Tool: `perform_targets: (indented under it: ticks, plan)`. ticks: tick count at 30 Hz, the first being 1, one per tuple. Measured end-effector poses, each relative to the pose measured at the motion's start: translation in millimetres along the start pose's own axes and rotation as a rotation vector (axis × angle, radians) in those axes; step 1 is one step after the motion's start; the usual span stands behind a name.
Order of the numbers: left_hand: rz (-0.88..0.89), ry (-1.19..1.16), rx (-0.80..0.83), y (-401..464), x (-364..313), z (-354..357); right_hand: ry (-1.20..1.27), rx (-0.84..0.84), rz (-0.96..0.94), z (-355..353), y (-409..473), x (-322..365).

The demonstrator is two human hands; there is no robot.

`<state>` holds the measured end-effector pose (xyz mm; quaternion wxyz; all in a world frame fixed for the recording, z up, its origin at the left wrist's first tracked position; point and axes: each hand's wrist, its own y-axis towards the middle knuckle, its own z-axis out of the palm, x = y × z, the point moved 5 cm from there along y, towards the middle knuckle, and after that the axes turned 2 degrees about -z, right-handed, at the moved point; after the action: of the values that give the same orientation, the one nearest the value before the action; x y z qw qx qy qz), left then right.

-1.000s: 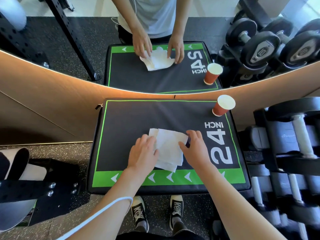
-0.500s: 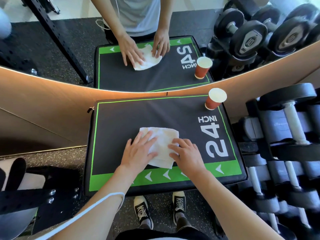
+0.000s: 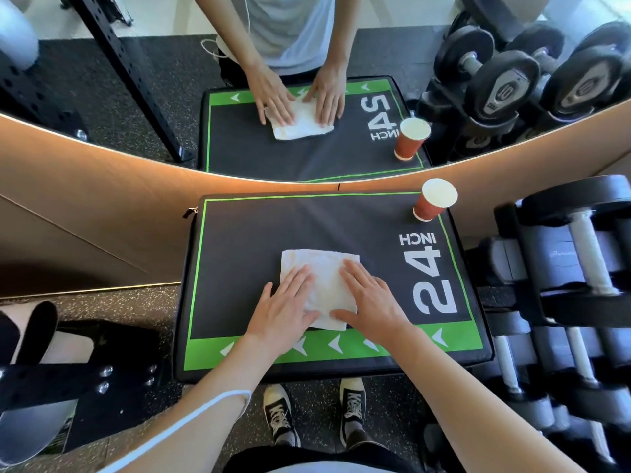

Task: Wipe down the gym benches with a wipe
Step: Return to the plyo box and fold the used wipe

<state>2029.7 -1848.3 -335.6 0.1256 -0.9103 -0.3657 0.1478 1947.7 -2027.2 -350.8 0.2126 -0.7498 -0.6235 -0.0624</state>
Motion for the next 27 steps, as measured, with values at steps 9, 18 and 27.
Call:
perform_targets:
  ticks: [9,18,27]
  plan:
    - [-0.026,-0.004,-0.026,-4,43,-3,-0.068,0.094,-0.057,7,20,16]
    - [-0.092,-0.073,-0.079,-2,108,-16,-0.088,0.125,-0.122,5,79,65]
    - [-0.143,-0.135,-0.092,19,171,-31,-0.105,0.169,-0.121,-3,148,107]
